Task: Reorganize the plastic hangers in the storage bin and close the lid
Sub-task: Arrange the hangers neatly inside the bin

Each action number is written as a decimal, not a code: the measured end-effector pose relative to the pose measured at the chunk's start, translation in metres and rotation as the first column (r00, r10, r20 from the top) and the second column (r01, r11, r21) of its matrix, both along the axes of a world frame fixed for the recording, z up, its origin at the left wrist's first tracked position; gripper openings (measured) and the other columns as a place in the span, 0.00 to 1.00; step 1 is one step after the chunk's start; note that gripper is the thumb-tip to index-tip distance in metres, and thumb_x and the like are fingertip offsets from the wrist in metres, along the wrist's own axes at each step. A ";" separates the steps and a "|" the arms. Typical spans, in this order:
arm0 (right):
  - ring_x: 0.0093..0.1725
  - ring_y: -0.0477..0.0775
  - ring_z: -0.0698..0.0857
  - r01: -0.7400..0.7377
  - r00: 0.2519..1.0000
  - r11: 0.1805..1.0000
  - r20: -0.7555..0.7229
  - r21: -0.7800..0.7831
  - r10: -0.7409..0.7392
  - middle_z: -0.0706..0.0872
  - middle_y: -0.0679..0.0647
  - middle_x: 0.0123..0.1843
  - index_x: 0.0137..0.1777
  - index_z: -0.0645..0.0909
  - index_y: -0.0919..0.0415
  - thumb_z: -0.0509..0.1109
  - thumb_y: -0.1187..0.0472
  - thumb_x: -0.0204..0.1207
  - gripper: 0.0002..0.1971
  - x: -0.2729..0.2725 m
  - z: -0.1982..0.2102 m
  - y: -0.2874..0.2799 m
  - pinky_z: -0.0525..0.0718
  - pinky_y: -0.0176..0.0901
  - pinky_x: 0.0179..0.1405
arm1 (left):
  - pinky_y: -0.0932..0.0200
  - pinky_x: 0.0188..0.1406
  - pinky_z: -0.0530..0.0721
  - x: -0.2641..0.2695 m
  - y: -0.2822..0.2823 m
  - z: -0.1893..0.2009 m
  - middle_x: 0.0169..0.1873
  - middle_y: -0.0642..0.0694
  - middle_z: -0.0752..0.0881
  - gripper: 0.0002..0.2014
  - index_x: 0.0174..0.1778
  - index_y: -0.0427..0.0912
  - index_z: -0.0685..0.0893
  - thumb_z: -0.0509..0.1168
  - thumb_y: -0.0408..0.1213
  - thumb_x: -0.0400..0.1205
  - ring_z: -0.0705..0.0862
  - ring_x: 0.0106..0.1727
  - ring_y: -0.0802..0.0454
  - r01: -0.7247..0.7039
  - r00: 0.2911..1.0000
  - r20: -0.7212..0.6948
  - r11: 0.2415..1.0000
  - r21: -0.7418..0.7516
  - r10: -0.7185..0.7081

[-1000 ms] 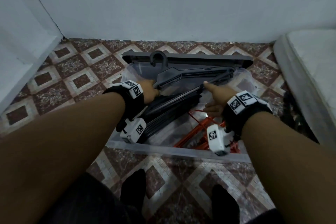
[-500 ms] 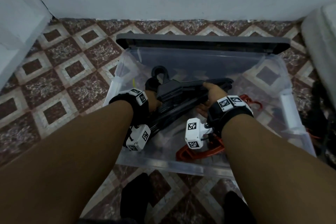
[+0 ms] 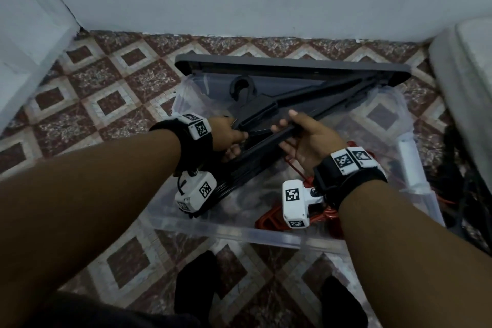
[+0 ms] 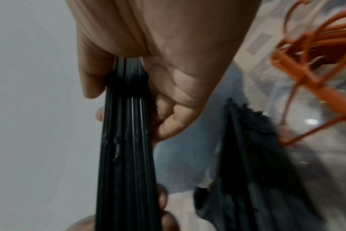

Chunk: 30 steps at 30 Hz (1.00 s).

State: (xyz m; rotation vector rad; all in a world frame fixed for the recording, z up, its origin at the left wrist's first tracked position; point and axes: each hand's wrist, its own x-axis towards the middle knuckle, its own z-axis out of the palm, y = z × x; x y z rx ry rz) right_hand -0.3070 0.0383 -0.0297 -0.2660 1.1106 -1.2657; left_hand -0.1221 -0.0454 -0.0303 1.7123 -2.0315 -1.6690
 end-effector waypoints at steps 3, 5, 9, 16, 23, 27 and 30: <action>0.42 0.55 0.90 -0.046 0.995 0.961 0.070 -0.271 0.067 0.83 0.52 0.32 0.40 0.76 0.59 0.70 0.59 0.77 0.07 0.005 0.044 0.000 0.89 0.47 0.43 | 0.54 0.49 0.87 -0.001 0.002 0.019 0.36 0.45 0.89 0.13 0.49 0.35 0.83 0.63 0.43 0.86 0.88 0.40 0.50 0.113 0.983 -0.138 0.992 -0.063 -0.121; 0.36 0.55 0.86 -0.135 0.988 0.905 0.014 -0.404 0.154 0.78 0.52 0.28 0.39 0.73 0.59 0.67 0.57 0.78 0.09 0.011 0.072 -0.003 0.86 0.51 0.44 | 0.51 0.61 0.81 -0.003 0.002 0.030 0.48 0.49 0.88 0.07 0.51 0.49 0.84 0.65 0.47 0.85 0.85 0.56 0.48 0.151 0.968 -0.171 0.971 -0.188 -0.183; 0.26 0.53 0.72 -0.288 0.948 0.854 -0.257 -0.433 0.189 0.68 0.52 0.24 0.42 0.74 0.60 0.63 0.59 0.85 0.10 0.017 0.103 -0.010 0.79 0.50 0.38 | 0.54 0.49 0.84 -0.002 -0.006 0.050 0.44 0.47 0.87 0.13 0.53 0.45 0.81 0.66 0.51 0.83 0.86 0.47 0.51 0.255 0.953 -0.114 0.946 -0.203 -0.281; 0.41 0.50 0.86 -0.677 -0.218 0.647 -0.936 0.350 0.278 0.85 0.46 0.38 0.46 0.81 0.45 0.74 0.43 0.75 0.09 -0.007 0.086 -0.009 0.77 0.37 0.40 | 0.64 0.30 0.85 0.052 -0.041 0.088 0.39 0.45 0.91 0.12 0.45 0.40 0.83 0.58 0.40 0.88 0.89 0.34 0.56 -0.221 0.966 -0.167 0.967 -0.130 0.198; 0.63 0.61 0.81 -0.504 -0.715 0.422 -0.638 0.754 0.286 0.84 0.54 0.59 0.65 0.81 0.48 0.67 0.47 0.80 0.16 0.023 0.025 -0.010 0.75 0.54 0.64 | 0.57 0.49 0.87 0.019 -0.021 0.068 0.46 0.46 0.90 0.28 0.55 0.45 0.87 0.64 0.67 0.76 0.88 0.49 0.49 0.243 0.939 0.242 0.969 0.034 -0.244; 0.63 0.61 0.80 -0.530 -0.737 0.413 -0.643 0.741 0.207 0.84 0.55 0.62 0.62 0.82 0.44 0.66 0.52 0.80 0.12 0.052 -0.005 -0.020 0.68 0.58 0.66 | 0.73 0.23 0.77 -0.005 0.001 0.011 0.41 0.46 0.87 0.11 0.51 0.42 0.87 0.67 0.45 0.83 0.84 0.39 0.49 0.513 0.740 0.529 0.857 -0.046 -0.414; 0.61 0.61 0.80 -0.591 -0.702 0.454 -0.702 0.667 0.118 0.84 0.54 0.61 0.61 0.83 0.44 0.65 0.56 0.79 0.13 0.060 -0.024 -0.023 0.67 0.56 0.62 | 0.68 0.29 0.77 0.002 0.000 -0.022 0.51 0.42 0.88 0.14 0.59 0.36 0.85 0.62 0.40 0.86 0.86 0.42 0.50 0.481 0.714 0.584 0.877 -0.008 -0.386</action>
